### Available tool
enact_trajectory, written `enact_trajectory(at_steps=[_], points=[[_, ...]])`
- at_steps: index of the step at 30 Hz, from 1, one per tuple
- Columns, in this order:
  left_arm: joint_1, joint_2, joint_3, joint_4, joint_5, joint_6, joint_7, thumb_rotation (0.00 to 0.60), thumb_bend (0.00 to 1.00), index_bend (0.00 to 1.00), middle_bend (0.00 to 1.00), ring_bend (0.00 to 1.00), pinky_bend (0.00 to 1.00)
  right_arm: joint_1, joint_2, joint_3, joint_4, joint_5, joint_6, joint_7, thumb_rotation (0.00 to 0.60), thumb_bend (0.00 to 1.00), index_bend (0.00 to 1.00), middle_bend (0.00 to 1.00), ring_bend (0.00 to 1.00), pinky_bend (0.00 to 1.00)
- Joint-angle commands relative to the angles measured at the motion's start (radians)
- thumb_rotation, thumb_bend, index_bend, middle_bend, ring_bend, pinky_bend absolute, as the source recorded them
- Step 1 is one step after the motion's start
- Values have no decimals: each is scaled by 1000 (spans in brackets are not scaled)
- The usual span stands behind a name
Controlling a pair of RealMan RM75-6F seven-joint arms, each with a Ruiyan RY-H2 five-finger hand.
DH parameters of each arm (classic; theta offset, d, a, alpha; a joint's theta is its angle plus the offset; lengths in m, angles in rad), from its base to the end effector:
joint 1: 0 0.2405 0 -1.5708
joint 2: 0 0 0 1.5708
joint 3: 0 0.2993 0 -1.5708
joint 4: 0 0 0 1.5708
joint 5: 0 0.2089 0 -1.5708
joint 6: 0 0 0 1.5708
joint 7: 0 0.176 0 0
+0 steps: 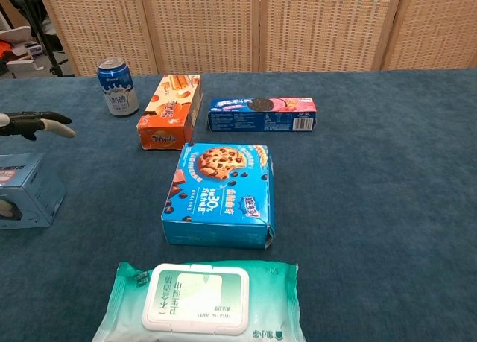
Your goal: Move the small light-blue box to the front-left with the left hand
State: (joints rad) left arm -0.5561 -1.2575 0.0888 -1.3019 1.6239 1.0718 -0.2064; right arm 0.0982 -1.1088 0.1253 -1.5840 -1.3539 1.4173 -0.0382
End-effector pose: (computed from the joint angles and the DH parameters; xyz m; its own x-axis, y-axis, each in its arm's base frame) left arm -0.3084 0.3429 0.0714 0.5545 0.3082 0.7730 0.8002 -0.4526 -0.3935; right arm -0.3724 -0.2357 0.1984 0.4389 0.0103 0.8985 -0.8922 0.1239 0.4344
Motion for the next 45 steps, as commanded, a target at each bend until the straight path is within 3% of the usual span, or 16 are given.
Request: enact_trajectory(at_steps=[1,4,8,15,19,23,24,29,32,36,39,41,45], points=[[22,51,5,-59,1,36,7,600,0,39,0,0,168,-1,1,0,-3,-2,4,1,600,0,0,0,0,0],[42,81,4,-111,-20,49,48,600,0,37,0,0,168,-3,4,0,-6,-5,8,5,600,0,0,0,0,0],[67,96,-19,-197,-132,15,145,600,0,37,0,0,168,-6,8,-3,-9,-14,12,14,600,0,0,0,0,0],[51,54,-65,-257,-280,-71,256,600,0,39,24,51,174,-8,15,-3,-8,-21,17,31,600,0,0,0,0,0],[29,20,-82,-240,-334,-126,285,600,0,102,164,172,255,-10,18,1,-6,-15,18,37,600,0,0,0,0,0],[19,4,-92,-228,-365,-148,313,600,0,358,510,452,409,-10,20,5,-2,-7,16,43,600,0,0,0,0,0],[19,3,-92,-227,-360,-144,313,600,0,404,558,492,435,-9,19,5,0,-5,15,42,600,0,0,0,0,0],[41,0,-98,-216,-341,-98,295,600,0,465,590,520,450,-7,17,8,2,5,8,36,600,0,0,0,0,0],[67,-10,-120,-194,-278,-31,130,600,0,468,591,520,456,-7,15,6,-1,2,9,32,600,0,0,0,0,0],[99,-74,-124,-70,-93,132,-277,600,0,470,591,520,457,-6,14,5,-4,-1,10,26,600,0,0,0,0,0],[122,-169,-117,91,-15,255,-593,600,0,474,591,520,457,-5,12,2,-7,-7,10,19,600,0,0,0,0,0],[131,-232,-109,187,7,303,-729,600,0,479,590,519,457,-5,10,0,-7,-10,10,16,600,0,0,0,0,0],[142,-327,-94,334,25,346,-858,600,0,483,585,518,457,-3,8,-3,-7,-14,8,11,600,0,0,0,0,0]])
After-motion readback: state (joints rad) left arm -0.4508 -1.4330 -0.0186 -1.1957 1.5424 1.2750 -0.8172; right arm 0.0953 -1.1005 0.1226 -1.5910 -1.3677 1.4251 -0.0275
